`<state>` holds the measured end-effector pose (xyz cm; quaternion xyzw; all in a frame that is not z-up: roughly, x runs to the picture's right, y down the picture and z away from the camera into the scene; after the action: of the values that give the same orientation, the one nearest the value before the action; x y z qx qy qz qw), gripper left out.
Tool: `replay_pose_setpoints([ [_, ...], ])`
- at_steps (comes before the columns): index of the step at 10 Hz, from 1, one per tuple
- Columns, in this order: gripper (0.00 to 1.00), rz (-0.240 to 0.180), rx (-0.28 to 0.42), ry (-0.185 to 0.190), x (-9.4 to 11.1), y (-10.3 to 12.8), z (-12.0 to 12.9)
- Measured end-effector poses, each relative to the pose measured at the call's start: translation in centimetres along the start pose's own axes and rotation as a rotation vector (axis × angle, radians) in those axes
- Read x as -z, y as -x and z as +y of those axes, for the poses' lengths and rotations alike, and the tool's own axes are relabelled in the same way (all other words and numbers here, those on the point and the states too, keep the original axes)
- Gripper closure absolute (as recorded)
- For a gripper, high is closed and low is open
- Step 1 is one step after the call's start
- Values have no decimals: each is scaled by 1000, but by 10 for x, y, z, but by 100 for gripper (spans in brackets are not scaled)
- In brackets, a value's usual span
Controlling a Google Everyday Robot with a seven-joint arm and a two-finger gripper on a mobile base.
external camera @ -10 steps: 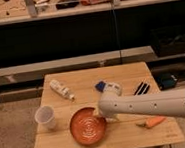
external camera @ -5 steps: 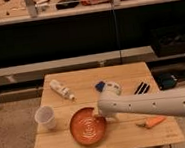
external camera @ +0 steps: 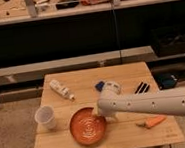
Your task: Pick up the ceramic bowl
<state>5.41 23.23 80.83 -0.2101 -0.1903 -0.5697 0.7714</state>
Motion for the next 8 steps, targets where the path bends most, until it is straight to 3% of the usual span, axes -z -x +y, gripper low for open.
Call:
replay_pose_setpoints([
  [8,20,-8,1,-2,-2,-2,-3],
])
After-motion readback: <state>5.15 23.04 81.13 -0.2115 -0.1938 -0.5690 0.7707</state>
